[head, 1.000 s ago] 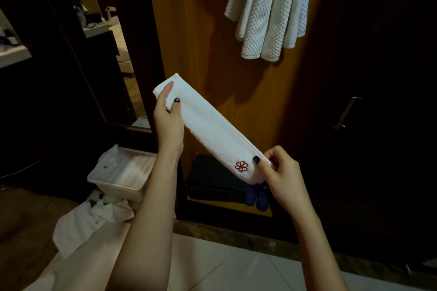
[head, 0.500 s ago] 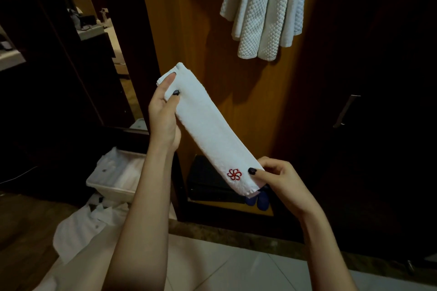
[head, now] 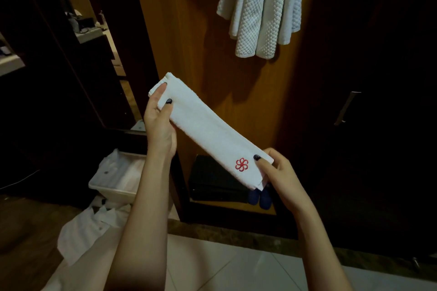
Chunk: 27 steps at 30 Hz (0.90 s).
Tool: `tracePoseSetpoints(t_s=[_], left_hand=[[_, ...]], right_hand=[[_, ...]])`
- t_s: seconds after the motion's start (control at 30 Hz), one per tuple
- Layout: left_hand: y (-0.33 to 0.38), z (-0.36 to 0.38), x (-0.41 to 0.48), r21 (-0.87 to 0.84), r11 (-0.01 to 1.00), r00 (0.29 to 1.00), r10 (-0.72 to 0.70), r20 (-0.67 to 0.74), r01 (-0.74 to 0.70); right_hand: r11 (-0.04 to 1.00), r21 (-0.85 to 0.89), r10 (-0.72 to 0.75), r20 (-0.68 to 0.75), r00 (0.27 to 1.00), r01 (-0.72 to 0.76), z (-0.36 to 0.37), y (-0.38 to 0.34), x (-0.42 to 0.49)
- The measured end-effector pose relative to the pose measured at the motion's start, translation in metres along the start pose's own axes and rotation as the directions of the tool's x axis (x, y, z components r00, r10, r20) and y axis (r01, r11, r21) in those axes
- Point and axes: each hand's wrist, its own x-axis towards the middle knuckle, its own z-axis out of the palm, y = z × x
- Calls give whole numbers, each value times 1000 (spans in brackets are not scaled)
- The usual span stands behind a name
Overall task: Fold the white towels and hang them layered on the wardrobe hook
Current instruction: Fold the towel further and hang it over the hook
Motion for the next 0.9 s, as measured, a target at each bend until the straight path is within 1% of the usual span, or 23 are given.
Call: tracePoseSetpoints(t_s=[0.07,0.1,0.17,0.2,0.23,0.3,0.33,0.4,0.53,0.6,0.73,0.83,0.9], left_hand=[[-8,-1,-2,38,999,999,3,-36,-2],[-12,-1,-3,54,999,999,0,-45,2],[-16,0,-3,76,997,999,-8,-41,11],[-17,0,-2,84,996,1000,-11,-26,13],[-17,2,0,97,995,1000,-13,-4,13],[-17,9,5,122,992,999,-24,47,18],[-17,15,8,129,991,997,-30,73,21],[-16,31,15,121,992,994,-36,106,23],[-8,68,43,86,996,986,-35,163,21],[-1,85,62,97,995,981,-24,195,5],[19,120,107,172,983,959,14,284,-65],[39,146,146,141,983,921,54,387,-117],[52,164,174,122,981,893,84,441,-152]], right_hand=[[996,14,-90,-110,990,92,-2,0,2],[991,31,-127,-138,982,132,-6,-1,3],[984,51,-160,-147,976,169,-15,-5,4],[986,59,-148,-149,978,158,-22,-7,5],[989,83,-106,-161,981,121,-29,-9,7],[981,186,-12,-174,985,45,-43,-17,12],[974,224,6,-176,984,34,-50,-22,16],[977,205,-16,-206,979,59,-61,-37,24],[983,35,-164,-266,950,180,-82,-73,54],[971,2,-226,-293,929,237,-95,-95,73],[951,69,-270,-295,917,302,-125,-144,117],[932,130,-291,-283,914,338,-145,-181,153],[922,148,-316,-250,915,359,-154,-207,177]])
